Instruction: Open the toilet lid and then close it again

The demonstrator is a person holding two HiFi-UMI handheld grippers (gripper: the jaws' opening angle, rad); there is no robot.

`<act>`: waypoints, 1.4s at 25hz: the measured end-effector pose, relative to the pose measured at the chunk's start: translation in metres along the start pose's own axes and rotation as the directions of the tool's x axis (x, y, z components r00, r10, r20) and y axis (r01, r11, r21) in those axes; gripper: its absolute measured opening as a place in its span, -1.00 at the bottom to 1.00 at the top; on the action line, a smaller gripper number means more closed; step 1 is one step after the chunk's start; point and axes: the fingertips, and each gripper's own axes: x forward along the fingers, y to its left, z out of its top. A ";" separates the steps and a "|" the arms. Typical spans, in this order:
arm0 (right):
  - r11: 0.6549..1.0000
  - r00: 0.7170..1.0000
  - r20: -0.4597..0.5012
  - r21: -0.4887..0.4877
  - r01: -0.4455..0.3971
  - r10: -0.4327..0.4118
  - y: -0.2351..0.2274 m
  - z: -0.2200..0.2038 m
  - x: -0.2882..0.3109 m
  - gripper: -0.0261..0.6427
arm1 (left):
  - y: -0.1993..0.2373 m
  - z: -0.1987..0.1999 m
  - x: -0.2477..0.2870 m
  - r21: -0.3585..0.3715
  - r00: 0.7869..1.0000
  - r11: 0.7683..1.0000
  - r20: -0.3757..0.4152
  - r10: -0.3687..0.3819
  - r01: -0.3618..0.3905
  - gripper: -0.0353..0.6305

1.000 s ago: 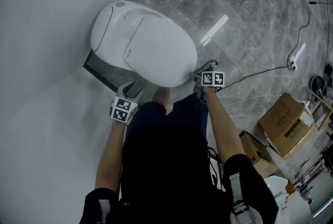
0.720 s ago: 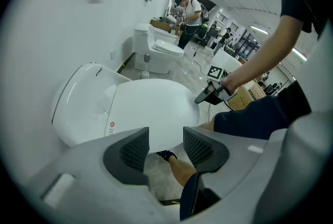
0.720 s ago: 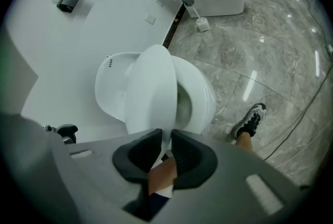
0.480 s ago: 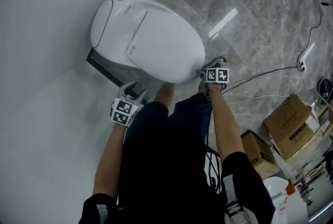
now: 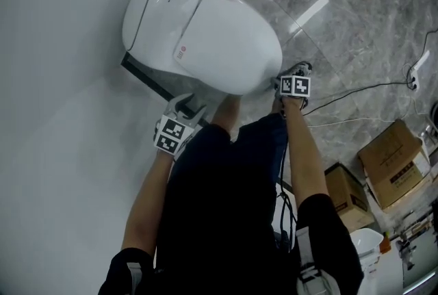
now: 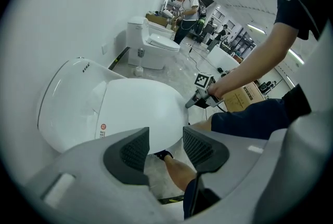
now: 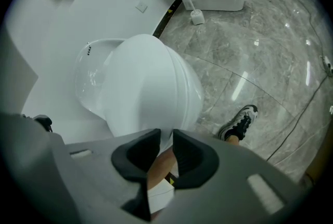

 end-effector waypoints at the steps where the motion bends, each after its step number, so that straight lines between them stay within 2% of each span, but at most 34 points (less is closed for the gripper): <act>1: 1.000 1.000 -0.006 -0.003 0.010 -0.010 -0.003 0.000 0.003 -0.67 | 0.000 0.001 0.001 0.002 1.000 1.000 -0.001 0.000 0.000 -0.25; 9: 0.984 0.982 -0.066 -0.032 0.175 -0.177 -0.017 0.004 0.015 -0.61 | -0.005 0.006 0.004 -0.005 1.000 1.000 -0.012 0.005 -0.005 -0.25; 12: 0.981 0.979 -0.065 -0.035 0.192 -0.194 -0.021 0.006 0.021 -0.65 | -0.004 0.009 0.002 -0.009 1.000 1.000 -0.003 0.011 -0.011 -0.25; 17: 0.986 0.984 -0.071 -0.050 0.158 -0.162 -0.022 0.007 0.030 -0.67 | 0.004 0.008 0.000 -0.036 1.000 0.999 0.021 0.022 -0.022 -0.26; 22: 0.992 0.991 -0.065 -0.048 0.114 -0.117 -0.025 0.008 0.033 -0.54 | 0.005 0.004 0.010 -0.048 1.000 0.999 0.029 0.011 -0.010 -0.26; 25: 0.993 0.991 -0.072 -0.051 0.110 -0.113 -0.024 0.006 0.030 -0.54 | 0.002 0.003 0.015 -0.051 1.000 0.999 0.030 0.001 0.000 -0.26; 29: 0.987 0.992 -0.066 -0.123 0.099 -0.108 -0.012 0.014 0.011 -0.54 | -0.002 0.014 0.022 -0.074 0.999 0.997 0.040 -0.007 0.010 -0.26; 32: 0.987 0.998 -0.038 -0.158 0.037 -0.044 0.015 0.028 -0.007 -0.53 | 0.000 0.019 0.021 -0.106 0.998 0.994 0.057 0.001 0.005 -0.26; 35: 0.967 0.999 -0.015 -0.253 -0.035 0.033 0.048 0.044 -0.033 -0.53 | 0.000 0.032 0.016 -0.137 0.995 0.991 0.098 0.018 -0.005 -0.27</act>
